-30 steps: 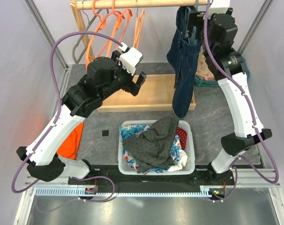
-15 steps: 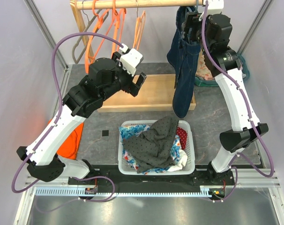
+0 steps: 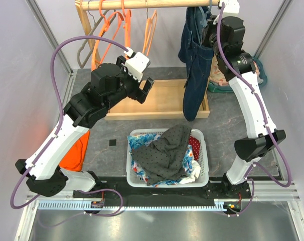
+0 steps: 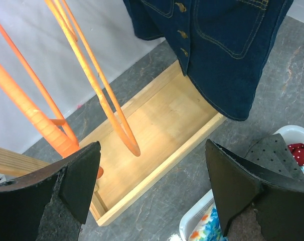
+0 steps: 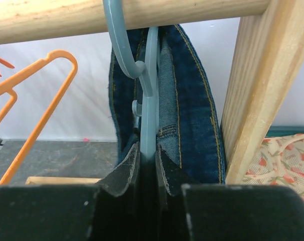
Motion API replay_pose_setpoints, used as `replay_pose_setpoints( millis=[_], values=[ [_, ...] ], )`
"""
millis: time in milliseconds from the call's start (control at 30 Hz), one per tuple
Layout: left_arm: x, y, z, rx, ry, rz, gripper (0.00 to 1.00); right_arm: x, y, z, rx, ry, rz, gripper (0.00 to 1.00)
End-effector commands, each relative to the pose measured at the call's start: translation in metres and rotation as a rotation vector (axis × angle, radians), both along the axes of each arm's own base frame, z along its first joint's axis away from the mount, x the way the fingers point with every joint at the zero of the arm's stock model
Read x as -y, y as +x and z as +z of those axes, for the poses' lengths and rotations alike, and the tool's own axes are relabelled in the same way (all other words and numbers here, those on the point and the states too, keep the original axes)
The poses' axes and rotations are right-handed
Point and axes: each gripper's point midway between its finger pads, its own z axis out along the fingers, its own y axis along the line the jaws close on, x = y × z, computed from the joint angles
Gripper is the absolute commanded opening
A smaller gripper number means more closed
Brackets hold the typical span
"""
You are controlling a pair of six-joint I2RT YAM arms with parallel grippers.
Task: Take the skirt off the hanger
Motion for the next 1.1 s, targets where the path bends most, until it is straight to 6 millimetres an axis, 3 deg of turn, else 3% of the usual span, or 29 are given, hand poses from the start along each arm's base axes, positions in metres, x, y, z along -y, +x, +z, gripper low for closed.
replay_pose_setpoints(
  millis=[0,167,267,300,433,533,567,633,667,700,733,867,900,933,967,1000,1067],
  values=[
    [-0.004,0.001,0.021,0.064,-0.04,0.015,0.9,-0.004,-0.005,0.026,0.059,0.034,0.017,0.08],
    [-0.003,0.002,0.019,0.064,-0.037,0.016,0.89,-0.002,-0.012,0.068,0.179,0.07,0.024,0.02],
    [-0.003,0.002,0.02,0.066,-0.039,0.017,0.89,-0.004,-0.019,0.105,0.286,0.121,0.042,0.02],
    [-0.003,0.003,0.02,0.066,-0.037,0.019,0.89,0.0,-0.027,0.127,0.343,0.151,0.036,0.02],
    [-0.004,0.003,0.02,0.07,-0.035,0.022,0.88,-0.003,-0.04,0.157,0.426,0.192,0.075,0.01],
    [-0.005,0.003,0.019,0.073,-0.029,0.024,0.88,-0.004,-0.049,0.153,0.404,0.19,0.1,0.01],
    [-0.006,0.003,0.02,0.077,-0.028,0.027,0.88,-0.007,-0.046,0.14,0.365,0.184,0.109,0.01],
    [-0.007,0.003,0.021,0.08,-0.03,0.027,0.88,-0.015,-0.065,0.134,0.322,0.176,0.177,0.01],
    [-0.007,0.002,0.021,0.08,-0.03,0.027,0.88,-0.022,-0.065,0.117,0.271,0.175,0.212,0.01],
    [-0.007,0.002,0.022,0.08,-0.032,0.025,0.88,-0.022,-0.085,0.121,0.267,0.18,0.244,0.01],
    [-0.007,0.002,0.023,0.083,-0.035,0.024,0.88,-0.033,-0.096,0.116,0.247,0.178,0.326,0.01],
    [-0.008,0.0,0.03,0.095,-0.045,0.024,0.89,-0.047,-0.138,0.087,0.119,0.155,0.47,0.01],
    [-0.009,0.0,0.032,0.098,-0.048,0.024,0.89,-0.043,-0.163,0.088,0.113,0.143,0.494,0.01],
    [-0.009,-0.001,0.034,0.102,-0.053,0.023,0.9,-0.042,-0.176,0.085,0.107,0.134,0.512,0.01],
    [-0.01,-0.003,0.037,0.103,-0.062,0.019,0.91,-0.044,-0.185,0.066,0.062,0.123,0.538,0.01],
    [-0.01,-0.004,0.039,0.104,-0.072,0.017,0.92,-0.035,-0.216,0.078,0.115,0.11,0.551,0.02],
    [-0.004,-0.009,0.037,0.08,-0.087,-0.018,0.96,-0.033,-0.239,0.065,0.102,0.093,0.59,0.03]
  ],
)
